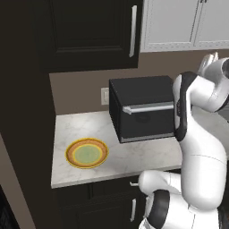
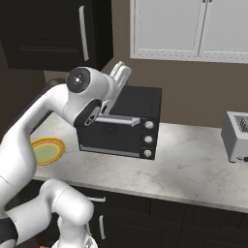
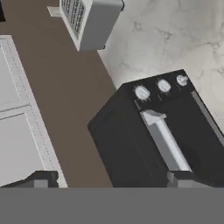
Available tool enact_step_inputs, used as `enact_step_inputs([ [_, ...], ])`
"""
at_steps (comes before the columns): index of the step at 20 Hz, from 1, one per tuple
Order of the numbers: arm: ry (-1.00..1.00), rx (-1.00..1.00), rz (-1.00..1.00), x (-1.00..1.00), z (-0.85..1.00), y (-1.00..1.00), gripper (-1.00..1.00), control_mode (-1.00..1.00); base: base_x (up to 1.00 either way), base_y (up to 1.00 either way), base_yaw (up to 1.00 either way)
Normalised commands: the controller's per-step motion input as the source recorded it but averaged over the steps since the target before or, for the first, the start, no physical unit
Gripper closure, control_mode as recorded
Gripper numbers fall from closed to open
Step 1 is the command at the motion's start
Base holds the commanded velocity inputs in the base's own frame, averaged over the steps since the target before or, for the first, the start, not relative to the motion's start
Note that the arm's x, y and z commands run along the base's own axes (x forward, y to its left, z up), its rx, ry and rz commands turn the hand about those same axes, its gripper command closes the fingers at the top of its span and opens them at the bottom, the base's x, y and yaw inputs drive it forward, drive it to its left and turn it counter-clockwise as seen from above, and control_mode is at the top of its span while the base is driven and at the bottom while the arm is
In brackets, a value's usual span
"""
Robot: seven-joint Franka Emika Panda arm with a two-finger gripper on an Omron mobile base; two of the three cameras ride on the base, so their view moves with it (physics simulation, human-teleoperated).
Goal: Pick up the bagel from the plate, place it on the toaster oven rack, close the door, and set the timer.
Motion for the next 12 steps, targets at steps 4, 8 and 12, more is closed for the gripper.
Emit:
enact_step_inputs([
  [4, 0.43, -0.06, 0.12, -0.58, 0.41, -0.26, -1.00, -1.00, 0.00, 0.00, 0.00],
  [8, 0.45, -0.18, 0.21, -0.54, -0.13, -0.12, -1.00, -1.00, 0.00, 0.00, 0.00],
  [12, 0.18, -0.31, 0.31, -0.61, -0.86, 0.05, -1.00, -1.00, 0.00, 0.00, 0.00],
])
